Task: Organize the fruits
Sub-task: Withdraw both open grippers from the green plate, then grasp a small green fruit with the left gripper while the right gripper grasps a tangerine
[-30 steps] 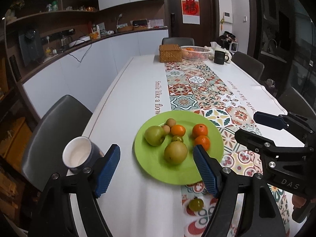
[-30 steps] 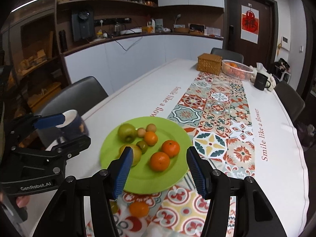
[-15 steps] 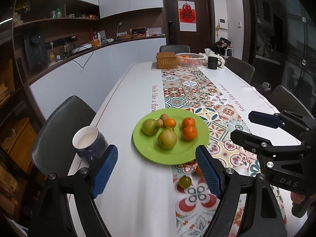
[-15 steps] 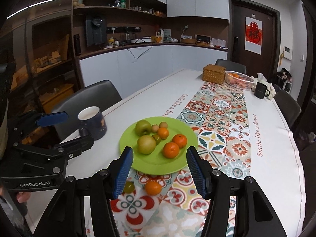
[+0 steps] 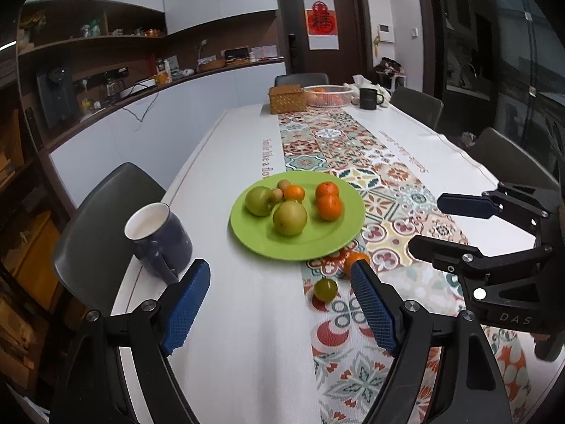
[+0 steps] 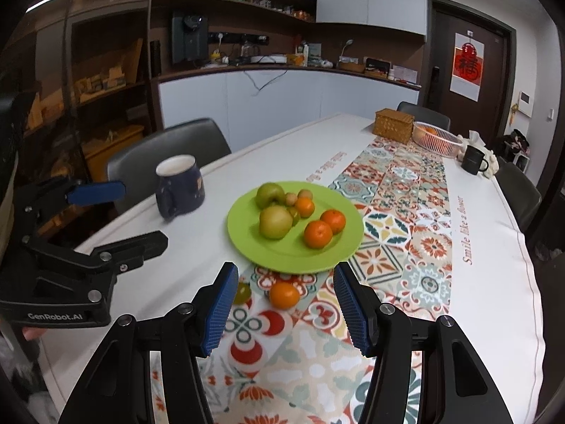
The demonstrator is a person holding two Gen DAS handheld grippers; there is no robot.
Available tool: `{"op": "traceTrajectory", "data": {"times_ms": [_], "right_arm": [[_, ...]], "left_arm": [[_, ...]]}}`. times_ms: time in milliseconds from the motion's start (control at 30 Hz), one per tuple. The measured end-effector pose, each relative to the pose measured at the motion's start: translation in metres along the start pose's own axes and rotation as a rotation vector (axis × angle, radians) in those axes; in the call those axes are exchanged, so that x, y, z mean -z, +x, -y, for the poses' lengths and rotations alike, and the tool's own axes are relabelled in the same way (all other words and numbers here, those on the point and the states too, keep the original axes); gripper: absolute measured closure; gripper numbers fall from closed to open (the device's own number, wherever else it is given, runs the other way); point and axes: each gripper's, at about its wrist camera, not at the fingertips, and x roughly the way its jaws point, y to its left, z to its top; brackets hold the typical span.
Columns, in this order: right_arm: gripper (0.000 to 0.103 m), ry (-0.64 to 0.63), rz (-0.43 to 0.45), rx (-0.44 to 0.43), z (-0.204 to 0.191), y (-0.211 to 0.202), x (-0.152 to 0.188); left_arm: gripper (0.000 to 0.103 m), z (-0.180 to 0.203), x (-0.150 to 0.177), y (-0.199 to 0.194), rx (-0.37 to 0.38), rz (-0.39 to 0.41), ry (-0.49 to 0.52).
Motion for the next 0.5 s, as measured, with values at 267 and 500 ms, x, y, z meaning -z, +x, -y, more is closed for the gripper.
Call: {"op": "traceTrajectory", "data": {"times_ms": [267,500], "right_arm": [[0.046,-0.065,-0.074,-0.026,-0.004,0.021,0.016],[0.046,-0.089,-0.137,-0.049,0.001,0.048,0.022]], "left_arm": [[0.021,0.009,0.013,0.025,0.058,-0.043,0.053],[0.022,0.013,0.021,0.058,0.107,-0.095,0.076]]}}
